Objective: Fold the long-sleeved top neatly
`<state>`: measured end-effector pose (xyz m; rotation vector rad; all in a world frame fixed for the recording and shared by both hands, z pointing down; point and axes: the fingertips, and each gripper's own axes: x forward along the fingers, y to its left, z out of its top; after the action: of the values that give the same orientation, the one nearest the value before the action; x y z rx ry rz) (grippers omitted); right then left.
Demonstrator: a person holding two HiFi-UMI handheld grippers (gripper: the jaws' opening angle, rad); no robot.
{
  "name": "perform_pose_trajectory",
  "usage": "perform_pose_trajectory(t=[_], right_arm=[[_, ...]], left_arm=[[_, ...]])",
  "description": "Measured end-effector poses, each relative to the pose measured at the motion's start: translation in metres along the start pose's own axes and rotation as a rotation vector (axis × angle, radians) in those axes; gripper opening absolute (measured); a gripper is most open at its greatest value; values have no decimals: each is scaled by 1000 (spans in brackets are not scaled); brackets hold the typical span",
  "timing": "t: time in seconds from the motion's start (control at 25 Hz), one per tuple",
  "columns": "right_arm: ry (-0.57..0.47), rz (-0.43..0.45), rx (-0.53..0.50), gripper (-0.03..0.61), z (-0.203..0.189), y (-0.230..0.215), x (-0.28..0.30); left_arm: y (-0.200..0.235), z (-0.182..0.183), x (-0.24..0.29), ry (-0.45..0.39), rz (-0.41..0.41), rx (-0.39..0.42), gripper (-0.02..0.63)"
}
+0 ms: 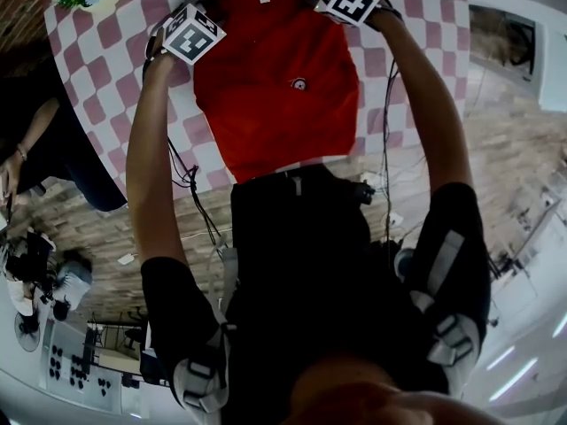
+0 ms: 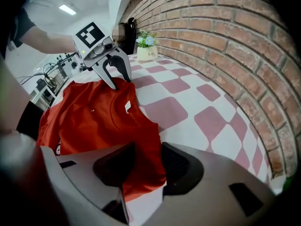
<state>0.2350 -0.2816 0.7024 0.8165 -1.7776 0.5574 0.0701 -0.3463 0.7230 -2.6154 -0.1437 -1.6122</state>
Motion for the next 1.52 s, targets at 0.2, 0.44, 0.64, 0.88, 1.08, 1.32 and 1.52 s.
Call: perform_pose_trajectory(t=[0.2, 0.44, 0.64, 0.88, 1.08, 1.32, 1.52], right_arm=[[39, 25, -25, 69, -3, -6, 4], [31, 48, -46, 32, 0, -9, -1], [-8, -9, -27, 29, 11, -30, -6], [-92, -148, -32, 25, 31, -48, -47], [-170, -261, -49, 25, 49, -52, -95], [-258, -356, -65, 25, 54, -31, -152], [-342, -406, -76, 23, 42, 26, -199]], left_arm=[[-3, 0, -2, 0, -26, 41, 77], [1, -2, -3, 0, -21, 50, 30], [30, 8, -11, -19, 68, 50, 26], [76, 38, -45, -94, 272, 63, 26], [81, 63, -88, -155, 398, 95, 26], [34, 82, -149, -198, 490, 153, 26], [-25, 82, -191, -236, 566, 174, 26]])
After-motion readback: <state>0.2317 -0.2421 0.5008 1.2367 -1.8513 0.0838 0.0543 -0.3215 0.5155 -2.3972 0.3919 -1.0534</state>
